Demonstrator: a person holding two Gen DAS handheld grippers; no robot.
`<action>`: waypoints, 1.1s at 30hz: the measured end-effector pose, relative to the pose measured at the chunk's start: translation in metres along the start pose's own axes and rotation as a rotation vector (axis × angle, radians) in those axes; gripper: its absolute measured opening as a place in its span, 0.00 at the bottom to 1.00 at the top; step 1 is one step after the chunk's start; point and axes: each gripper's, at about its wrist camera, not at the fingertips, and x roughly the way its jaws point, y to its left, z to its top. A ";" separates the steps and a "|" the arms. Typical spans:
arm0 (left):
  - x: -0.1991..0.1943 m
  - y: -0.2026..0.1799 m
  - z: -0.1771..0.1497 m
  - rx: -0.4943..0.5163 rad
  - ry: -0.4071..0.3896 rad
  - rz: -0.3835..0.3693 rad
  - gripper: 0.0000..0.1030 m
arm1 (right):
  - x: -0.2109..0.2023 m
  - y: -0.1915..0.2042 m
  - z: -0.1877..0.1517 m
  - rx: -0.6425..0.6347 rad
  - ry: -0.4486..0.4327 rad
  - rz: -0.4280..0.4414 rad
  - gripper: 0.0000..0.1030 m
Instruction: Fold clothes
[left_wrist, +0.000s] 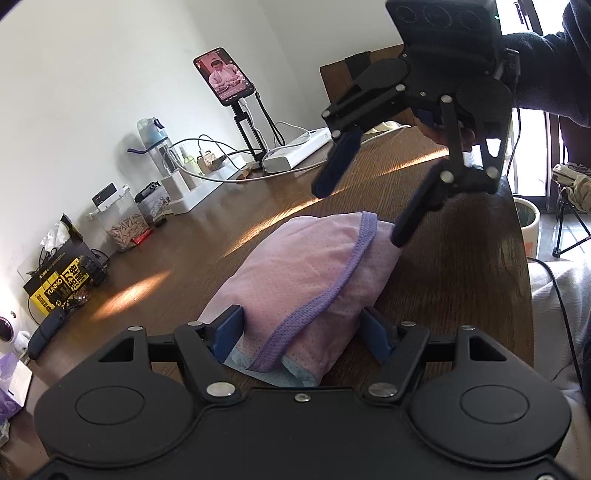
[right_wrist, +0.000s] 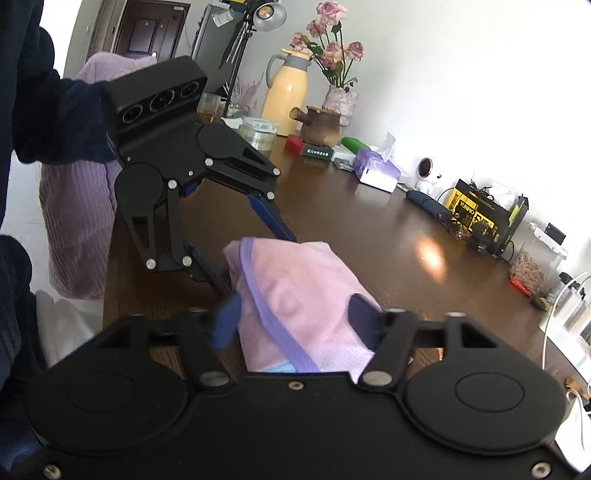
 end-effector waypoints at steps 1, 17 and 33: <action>0.000 0.001 0.000 -0.010 0.005 -0.003 0.66 | 0.002 0.002 0.000 -0.013 0.013 0.011 0.69; -0.040 0.013 0.010 -0.279 0.186 -0.024 0.93 | -0.048 -0.016 0.004 0.150 0.032 -0.038 0.79; -0.071 0.046 0.033 -0.611 0.346 0.081 0.96 | -0.072 -0.049 -0.010 0.645 0.183 -0.172 0.81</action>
